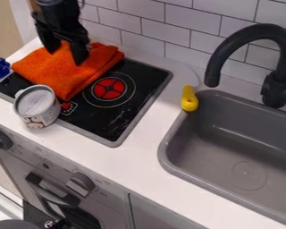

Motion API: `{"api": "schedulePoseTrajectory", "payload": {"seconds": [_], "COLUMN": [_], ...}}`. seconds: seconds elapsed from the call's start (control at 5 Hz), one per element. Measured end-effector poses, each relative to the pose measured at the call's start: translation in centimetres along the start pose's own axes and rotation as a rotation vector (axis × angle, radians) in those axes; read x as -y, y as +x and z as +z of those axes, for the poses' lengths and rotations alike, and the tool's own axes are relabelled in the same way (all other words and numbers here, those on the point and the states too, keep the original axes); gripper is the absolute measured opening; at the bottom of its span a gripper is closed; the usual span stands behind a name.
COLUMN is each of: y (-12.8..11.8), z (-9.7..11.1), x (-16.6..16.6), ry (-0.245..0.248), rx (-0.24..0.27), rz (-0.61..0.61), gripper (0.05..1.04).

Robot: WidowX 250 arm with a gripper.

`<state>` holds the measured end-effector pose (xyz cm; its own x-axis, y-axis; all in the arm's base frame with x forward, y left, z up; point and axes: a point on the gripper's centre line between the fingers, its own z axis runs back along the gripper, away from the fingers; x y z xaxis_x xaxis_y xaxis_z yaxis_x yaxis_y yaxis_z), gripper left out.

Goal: Move the silver can to the right burner

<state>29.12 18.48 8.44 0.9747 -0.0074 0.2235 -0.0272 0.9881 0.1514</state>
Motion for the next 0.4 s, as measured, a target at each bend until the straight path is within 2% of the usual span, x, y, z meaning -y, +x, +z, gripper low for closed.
{"api": "schedulePoseTrajectory", "payload": {"seconds": [0.4], "y": [-2.8], "z": [1.3], "x": [-2.9], "ry": [-0.107], "rx": [-0.019], "rz": [-0.322], "gripper": [0.996]}}
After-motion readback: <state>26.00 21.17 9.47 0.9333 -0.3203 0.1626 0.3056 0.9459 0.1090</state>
